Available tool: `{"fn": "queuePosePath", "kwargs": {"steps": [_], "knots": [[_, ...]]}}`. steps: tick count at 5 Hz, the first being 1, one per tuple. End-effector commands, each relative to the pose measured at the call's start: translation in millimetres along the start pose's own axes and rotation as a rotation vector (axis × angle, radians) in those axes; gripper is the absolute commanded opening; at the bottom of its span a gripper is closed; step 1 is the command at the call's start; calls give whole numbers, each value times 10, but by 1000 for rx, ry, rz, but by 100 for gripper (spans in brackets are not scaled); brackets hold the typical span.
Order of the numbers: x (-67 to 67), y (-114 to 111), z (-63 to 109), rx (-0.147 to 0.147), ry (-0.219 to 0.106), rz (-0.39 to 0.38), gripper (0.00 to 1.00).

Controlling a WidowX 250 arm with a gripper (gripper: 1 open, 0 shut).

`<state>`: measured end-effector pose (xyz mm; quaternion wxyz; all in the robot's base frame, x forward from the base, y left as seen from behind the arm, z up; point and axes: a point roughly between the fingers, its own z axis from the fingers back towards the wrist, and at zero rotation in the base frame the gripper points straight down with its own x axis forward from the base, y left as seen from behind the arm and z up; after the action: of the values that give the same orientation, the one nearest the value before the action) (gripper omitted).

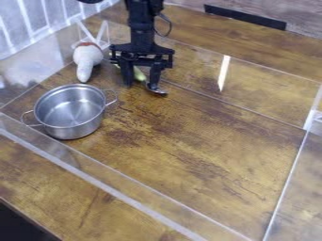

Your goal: Move the green spoon to the left

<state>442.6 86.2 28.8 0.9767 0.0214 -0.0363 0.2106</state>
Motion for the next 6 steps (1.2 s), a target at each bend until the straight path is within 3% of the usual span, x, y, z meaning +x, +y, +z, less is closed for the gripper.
{"fn": "queuePosePath", "kwargs": {"steps": [1, 2, 4, 6], "knots": [[125, 75, 50, 14, -45, 69, 0], [93, 172, 48, 22, -40, 63, 0], [111, 191, 95, 50, -26, 165, 0], [25, 266, 181, 58, -18, 93, 0]]}}
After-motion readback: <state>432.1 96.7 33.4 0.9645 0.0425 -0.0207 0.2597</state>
